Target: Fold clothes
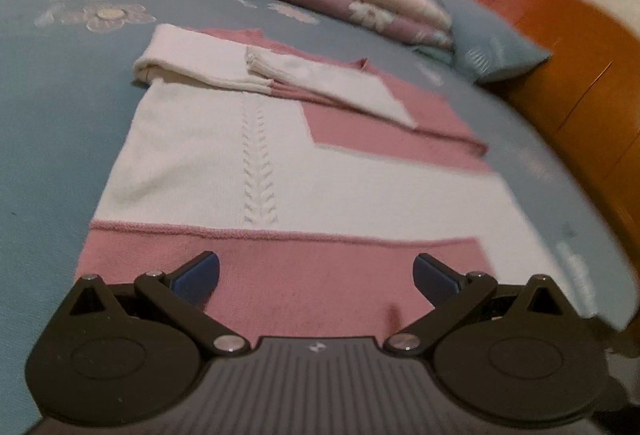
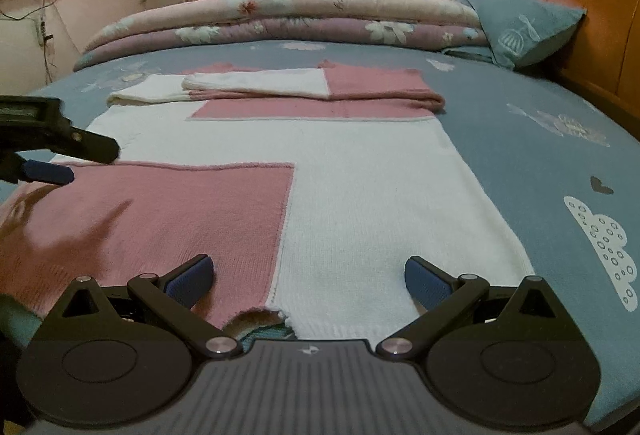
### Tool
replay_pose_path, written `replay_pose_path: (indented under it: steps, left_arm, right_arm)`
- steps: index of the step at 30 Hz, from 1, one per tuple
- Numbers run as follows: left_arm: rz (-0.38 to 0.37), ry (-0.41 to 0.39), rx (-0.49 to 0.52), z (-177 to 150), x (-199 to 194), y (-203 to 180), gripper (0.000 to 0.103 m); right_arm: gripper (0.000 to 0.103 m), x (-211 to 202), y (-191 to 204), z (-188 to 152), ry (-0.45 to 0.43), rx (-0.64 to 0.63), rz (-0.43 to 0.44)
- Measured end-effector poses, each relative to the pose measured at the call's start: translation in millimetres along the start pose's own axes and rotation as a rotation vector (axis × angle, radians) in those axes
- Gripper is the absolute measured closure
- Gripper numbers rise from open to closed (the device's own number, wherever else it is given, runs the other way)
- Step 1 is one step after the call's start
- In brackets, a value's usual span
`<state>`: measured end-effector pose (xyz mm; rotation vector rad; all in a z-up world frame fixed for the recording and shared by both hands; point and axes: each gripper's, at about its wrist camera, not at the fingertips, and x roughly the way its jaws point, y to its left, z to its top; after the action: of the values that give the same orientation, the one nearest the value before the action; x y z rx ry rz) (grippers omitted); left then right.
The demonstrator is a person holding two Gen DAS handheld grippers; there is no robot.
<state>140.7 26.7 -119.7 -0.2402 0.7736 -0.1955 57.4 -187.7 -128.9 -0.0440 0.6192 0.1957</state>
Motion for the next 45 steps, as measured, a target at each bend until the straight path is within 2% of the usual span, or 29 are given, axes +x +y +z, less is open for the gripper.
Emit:
replay_pose_path:
  steps: [2,7,10,13,15,18,19,22,26,31,37,41,45]
  left_arm:
    - [0.022,0.011,0.016,0.6,-1.1,-8.5,0.001]
    - [0.002,-0.009,0.047,3.3,-23.1,-21.6,0.001]
    - [-0.080,-0.055,0.011,12.0,-48.2,-7.6,0.001]
    - [-0.156,-0.071,-0.075,23.0,-70.4,25.4,0.001]
    - [-0.073,-0.067,-0.094,27.0,-78.1,44.5,0.001]
    - [0.151,-0.043,0.024,23.9,-80.3,44.4,0.002]
    - [0.168,-0.042,0.026,22.2,-81.5,46.0,0.002]
    - [0.124,-0.039,-0.048,17.4,-84.3,58.0,0.002]
    - [-0.009,0.025,-0.250,9.9,-72.0,96.0,0.002]
    - [-0.169,0.047,-0.402,1.8,-61.3,125.7,0.002]
    - [-0.238,0.102,-0.450,9.6,-39.8,141.5,0.001]
    - [-0.314,0.165,-0.490,14.4,-32.4,145.4,0.001]
    - [-0.356,0.218,-0.498,5.4,-35.3,144.3,0.001]
  right_arm:
    - [0.000,-0.1,-0.2,0.5,-0.002,0.001,0.002]
    - [0.000,-0.5,-1.9,1.6,0.001,-0.001,0.015]
    - [0.000,-2.1,-4.4,3.2,0.008,0.013,0.028]
    - [0.000,-4.6,-8.0,4.1,0.011,0.038,0.047]
    - [0.000,-6.3,-10.4,4.5,0.012,0.053,0.061]
    - [0.000,-7.7,-12.1,4.8,0.012,0.068,0.075]
    - [0.000,-7.7,-12.4,4.8,0.012,0.071,0.077]
    - [0.000,-7.3,-12.9,5.5,0.014,0.082,0.079]
    - [0.000,-7.8,-11.3,5.0,0.016,0.074,0.077]
    - [0.000,-7.4,-8.3,4.4,0.016,0.061,0.067]
    - [0.000,-6.2,-5.0,4.1,0.016,0.048,0.051]
    - [0.000,-6.3,-5.5,4.6,0.016,0.052,0.048]
    - [0.000,-6.1,-5.5,4.9,0.018,0.048,0.049]
